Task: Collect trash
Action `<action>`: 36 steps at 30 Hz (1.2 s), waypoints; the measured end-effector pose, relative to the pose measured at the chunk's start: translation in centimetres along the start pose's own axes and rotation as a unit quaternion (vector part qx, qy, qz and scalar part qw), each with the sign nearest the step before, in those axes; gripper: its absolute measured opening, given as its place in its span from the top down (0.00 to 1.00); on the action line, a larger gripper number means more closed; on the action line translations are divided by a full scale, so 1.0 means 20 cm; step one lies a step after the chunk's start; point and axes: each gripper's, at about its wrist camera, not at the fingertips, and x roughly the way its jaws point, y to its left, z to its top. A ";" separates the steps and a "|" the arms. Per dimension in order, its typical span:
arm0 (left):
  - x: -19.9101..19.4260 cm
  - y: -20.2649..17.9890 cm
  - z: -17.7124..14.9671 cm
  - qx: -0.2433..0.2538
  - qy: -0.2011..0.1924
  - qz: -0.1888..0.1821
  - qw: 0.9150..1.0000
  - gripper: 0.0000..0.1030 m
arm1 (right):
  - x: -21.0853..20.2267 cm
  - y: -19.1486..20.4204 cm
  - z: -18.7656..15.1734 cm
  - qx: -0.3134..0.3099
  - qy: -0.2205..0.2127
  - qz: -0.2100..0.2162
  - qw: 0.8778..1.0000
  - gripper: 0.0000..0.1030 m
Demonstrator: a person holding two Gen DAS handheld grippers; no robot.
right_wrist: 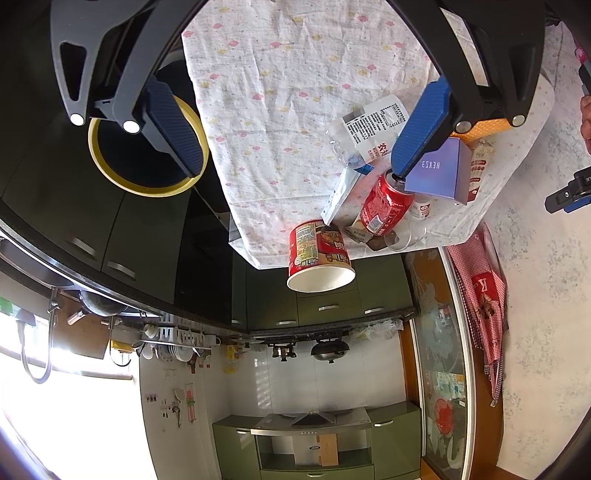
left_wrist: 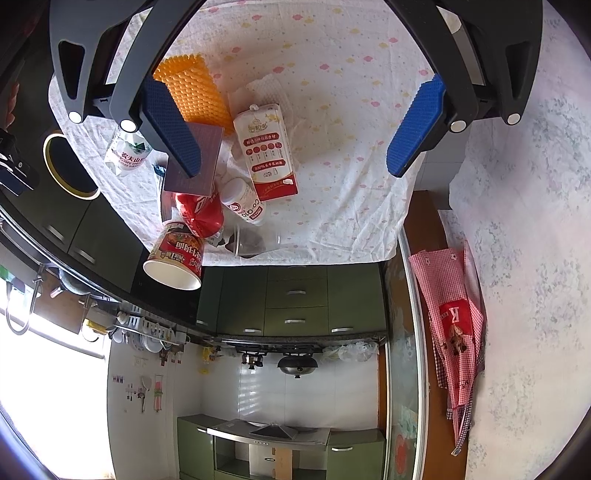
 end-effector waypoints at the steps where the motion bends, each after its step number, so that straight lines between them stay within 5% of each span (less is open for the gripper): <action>1: 0.00 0.00 0.00 0.000 0.000 -0.001 1.000 0.04 | 0.00 0.00 0.00 0.000 0.000 0.000 1.000 0.06; 36: 0.15 0.03 0.06 0.012 0.010 0.013 1.000 0.04 | 0.06 -0.02 0.04 -0.011 0.016 -0.006 1.000 0.06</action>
